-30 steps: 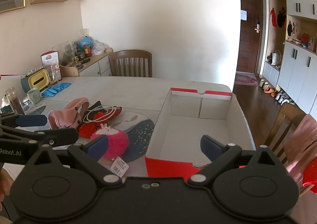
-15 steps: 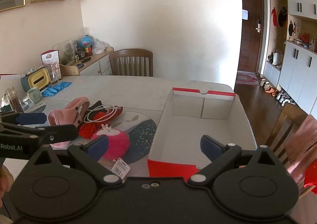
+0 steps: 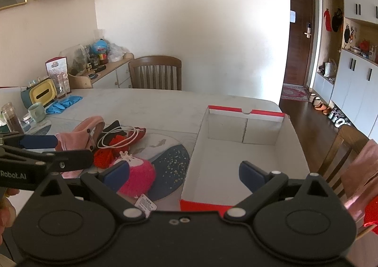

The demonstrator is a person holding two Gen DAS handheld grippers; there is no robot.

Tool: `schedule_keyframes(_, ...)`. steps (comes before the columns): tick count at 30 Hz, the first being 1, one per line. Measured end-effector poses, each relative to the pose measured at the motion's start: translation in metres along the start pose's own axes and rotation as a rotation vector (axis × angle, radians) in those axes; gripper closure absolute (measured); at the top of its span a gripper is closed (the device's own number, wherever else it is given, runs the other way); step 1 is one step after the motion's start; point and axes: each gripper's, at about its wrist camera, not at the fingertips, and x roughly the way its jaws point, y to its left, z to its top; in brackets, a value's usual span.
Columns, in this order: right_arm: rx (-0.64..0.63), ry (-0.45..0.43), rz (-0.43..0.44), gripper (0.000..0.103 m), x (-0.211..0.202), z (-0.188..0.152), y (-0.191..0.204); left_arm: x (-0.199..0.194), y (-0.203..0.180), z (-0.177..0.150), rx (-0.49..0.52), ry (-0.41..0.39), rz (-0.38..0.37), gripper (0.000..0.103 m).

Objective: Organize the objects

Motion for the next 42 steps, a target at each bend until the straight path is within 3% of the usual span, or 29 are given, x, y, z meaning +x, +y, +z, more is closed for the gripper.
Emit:
schedule_keyframes(14,0.067,0.051,-0.099,0.004,0.024,0.011,-0.002,0.046,0.029,0.012,0.056,0.049,-0.028,0.0)
schedule_keyframes(26,0.109,0.117,-0.285,0.004,0.042,0.009,-0.037,0.108,0.048,-0.005,0.13,0.166,-0.074,0.0)
schedule_keyframes(32,0.117,0.152,-0.334,0.004,0.05,0.006,-0.068,0.139,0.051,-0.015,0.121,0.223,-0.053,0.0)
schedule_keyframes(42,0.115,0.21,-0.332,0.006,0.073,-0.001,-0.117,0.178,0.046,-0.024,0.115,0.291,0.042,0.0)
